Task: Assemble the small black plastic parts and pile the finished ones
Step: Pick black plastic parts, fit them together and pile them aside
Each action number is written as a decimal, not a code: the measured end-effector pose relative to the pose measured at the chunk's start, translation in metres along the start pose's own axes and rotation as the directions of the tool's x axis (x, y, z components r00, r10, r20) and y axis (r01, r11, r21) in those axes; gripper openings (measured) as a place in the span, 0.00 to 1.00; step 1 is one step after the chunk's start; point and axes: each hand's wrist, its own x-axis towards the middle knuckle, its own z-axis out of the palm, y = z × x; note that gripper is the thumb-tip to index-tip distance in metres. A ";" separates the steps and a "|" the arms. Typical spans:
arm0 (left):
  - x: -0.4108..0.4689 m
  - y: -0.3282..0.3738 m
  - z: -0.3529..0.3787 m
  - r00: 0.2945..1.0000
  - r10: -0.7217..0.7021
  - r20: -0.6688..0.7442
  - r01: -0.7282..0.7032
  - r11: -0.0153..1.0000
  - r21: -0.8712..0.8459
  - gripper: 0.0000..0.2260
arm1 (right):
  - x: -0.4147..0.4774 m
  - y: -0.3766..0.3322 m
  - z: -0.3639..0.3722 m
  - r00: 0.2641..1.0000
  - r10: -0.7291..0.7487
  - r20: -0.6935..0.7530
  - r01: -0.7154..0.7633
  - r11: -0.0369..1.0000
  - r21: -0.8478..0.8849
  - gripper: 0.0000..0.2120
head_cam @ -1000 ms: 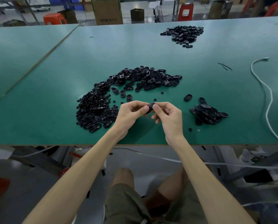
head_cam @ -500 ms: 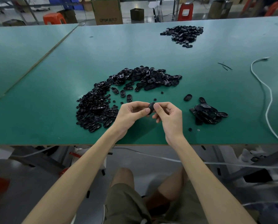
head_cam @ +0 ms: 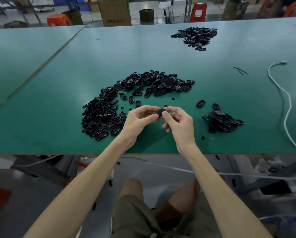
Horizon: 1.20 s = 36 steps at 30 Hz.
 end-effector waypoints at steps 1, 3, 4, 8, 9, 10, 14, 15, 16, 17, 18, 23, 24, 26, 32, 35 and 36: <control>0.000 0.000 0.000 1.000 0.011 -0.007 -0.011 1.000 -0.002 0.10 | 0.000 0.000 0.000 1.000 -0.003 0.001 0.003 1.000 -0.001 0.04; 0.000 0.000 0.000 1.000 0.017 -0.020 -0.017 1.000 -0.006 0.11 | -0.001 -0.001 0.001 1.000 -0.008 0.000 0.008 1.000 0.004 0.04; 0.000 -0.001 0.000 1.000 0.013 -0.027 -0.013 1.000 -0.010 0.11 | -0.001 -0.002 0.001 1.000 -0.007 -0.001 0.007 1.000 0.006 0.04; 0.000 -0.003 -0.003 0.997 0.002 -0.074 -0.004 1.000 -0.024 0.10 | -0.002 -0.003 0.002 1.000 0.005 -0.004 -0.005 1.000 -0.027 0.04; 0.000 -0.003 -0.003 0.996 -0.001 -0.088 -0.002 1.000 -0.029 0.10 | -0.002 -0.003 0.002 1.000 0.006 0.003 -0.006 0.999 -0.045 0.03; 0.000 -0.003 -0.003 0.995 -0.004 -0.102 0.001 0.999 -0.034 0.10 | -0.002 -0.003 0.003 1.000 0.008 0.016 -0.007 0.998 -0.069 0.03; 0.000 -0.003 -0.003 0.990 -0.025 -0.139 0.019 0.999 -0.044 0.08 | -0.005 -0.003 0.004 0.996 0.012 0.085 0.004 0.983 -0.182 0.06; 0.000 -0.003 -0.003 0.990 -0.030 -0.141 0.024 0.999 -0.044 0.08 | -0.005 -0.004 0.005 0.996 0.013 0.089 0.005 0.980 -0.197 0.06; -0.001 -0.002 -0.002 0.990 -0.037 -0.138 0.031 0.999 -0.044 0.07 | -0.005 -0.004 0.005 0.996 0.013 0.091 0.006 0.978 -0.210 0.07; -0.001 -0.002 -0.002 0.991 -0.044 -0.130 0.038 0.998 -0.046 0.08 | -0.005 -0.004 0.006 0.996 0.012 0.092 0.009 0.974 -0.226 0.07; -0.001 -0.002 -0.001 0.992 -0.050 -0.114 0.045 0.998 -0.044 0.08 | -0.005 -0.004 0.006 0.995 0.009 0.097 0.016 0.969 -0.245 0.08; -0.002 0.000 0.001 0.996 -0.057 -0.065 0.056 0.998 -0.023 0.09 | -0.006 -0.004 0.008 0.990 -0.007 0.142 0.054 0.942 -0.332 0.10; -0.002 0.000 0.001 0.996 -0.058 -0.070 0.056 0.998 -0.033 0.08 | -0.006 -0.004 0.008 0.990 -0.006 0.144 0.054 0.943 -0.329 0.10; -0.002 0.000 0.000 0.996 -0.053 -0.069 0.049 0.998 -0.048 0.07 | -0.005 -0.004 0.008 0.990 -0.008 0.143 0.053 0.946 -0.319 0.09; -0.001 -0.001 -0.002 0.997 -0.026 -0.073 0.022 0.999 -0.043 0.08 | -0.005 -0.004 0.008 0.999 -0.018 0.051 0.028 0.979 -0.202 0.07; -0.001 -0.002 -0.001 0.999 -0.003 -0.049 0.002 1.000 -0.020 0.09 | -0.003 -0.004 0.006 1.000 -0.022 0.022 0.025 0.989 -0.147 0.04; -0.001 -0.001 -0.001 0.999 0.007 -0.038 -0.008 1.000 -0.008 0.09 | -0.003 -0.003 0.005 0.999 -0.027 0.017 0.029 0.989 -0.147 0.02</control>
